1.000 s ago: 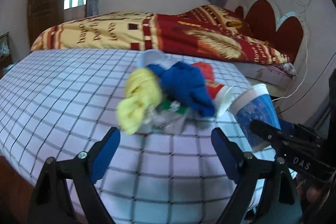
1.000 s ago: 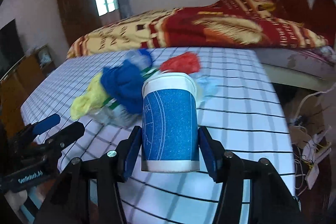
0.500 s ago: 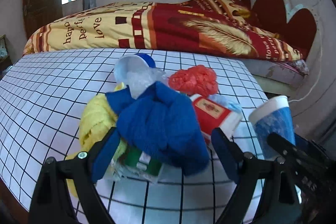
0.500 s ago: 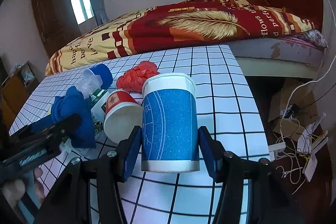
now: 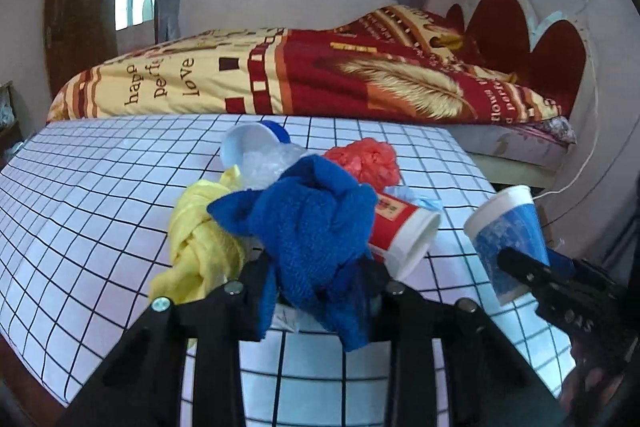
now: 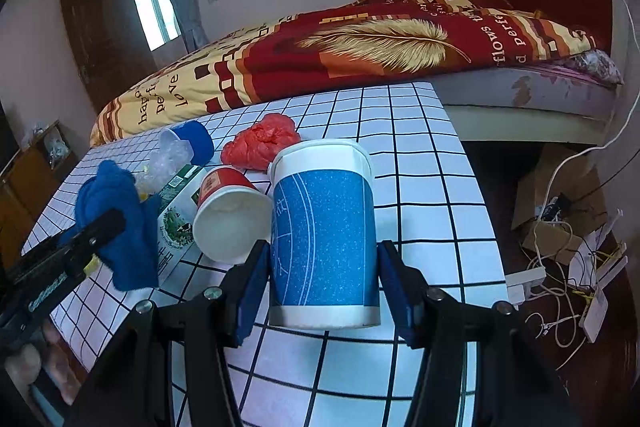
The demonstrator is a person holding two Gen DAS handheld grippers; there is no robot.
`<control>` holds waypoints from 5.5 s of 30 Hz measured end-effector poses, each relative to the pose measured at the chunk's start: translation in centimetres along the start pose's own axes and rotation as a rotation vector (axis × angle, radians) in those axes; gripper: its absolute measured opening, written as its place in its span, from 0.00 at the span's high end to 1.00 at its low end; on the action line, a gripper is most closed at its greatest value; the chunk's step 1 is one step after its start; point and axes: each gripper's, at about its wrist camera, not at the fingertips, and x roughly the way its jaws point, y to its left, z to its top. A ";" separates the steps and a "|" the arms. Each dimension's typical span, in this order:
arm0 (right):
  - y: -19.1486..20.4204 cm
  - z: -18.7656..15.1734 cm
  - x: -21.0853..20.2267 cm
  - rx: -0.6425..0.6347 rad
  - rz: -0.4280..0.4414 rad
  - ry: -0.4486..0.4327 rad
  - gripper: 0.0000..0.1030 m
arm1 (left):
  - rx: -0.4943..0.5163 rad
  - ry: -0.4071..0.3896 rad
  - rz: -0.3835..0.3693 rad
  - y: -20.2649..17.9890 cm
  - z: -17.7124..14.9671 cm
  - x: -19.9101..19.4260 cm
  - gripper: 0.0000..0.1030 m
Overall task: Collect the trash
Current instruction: 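Carry the blue cup and blue cloth with both tools over the black bin, then open both tools to drop the cup and cloth into the bin, then move both tools back toward the remaining trash on the table, then grasp the yellow cloth with the left tool while the right tool grasps the red-white cup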
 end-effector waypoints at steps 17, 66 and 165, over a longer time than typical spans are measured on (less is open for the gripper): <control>0.7 -4.1 -8.1 -0.041 -0.018 -0.032 0.45 | 0.059 0.034 -0.063 -1.0 -4.4 -5.4 0.68; -19.1 -23.2 -20.3 0.189 -0.298 0.250 0.45 | 0.424 0.283 -0.513 -23.5 -18.1 -9.1 0.68; 7.4 -2.8 -2.8 -0.155 0.000 0.017 0.14 | -0.087 0.021 0.057 7.0 -4.1 -3.6 0.13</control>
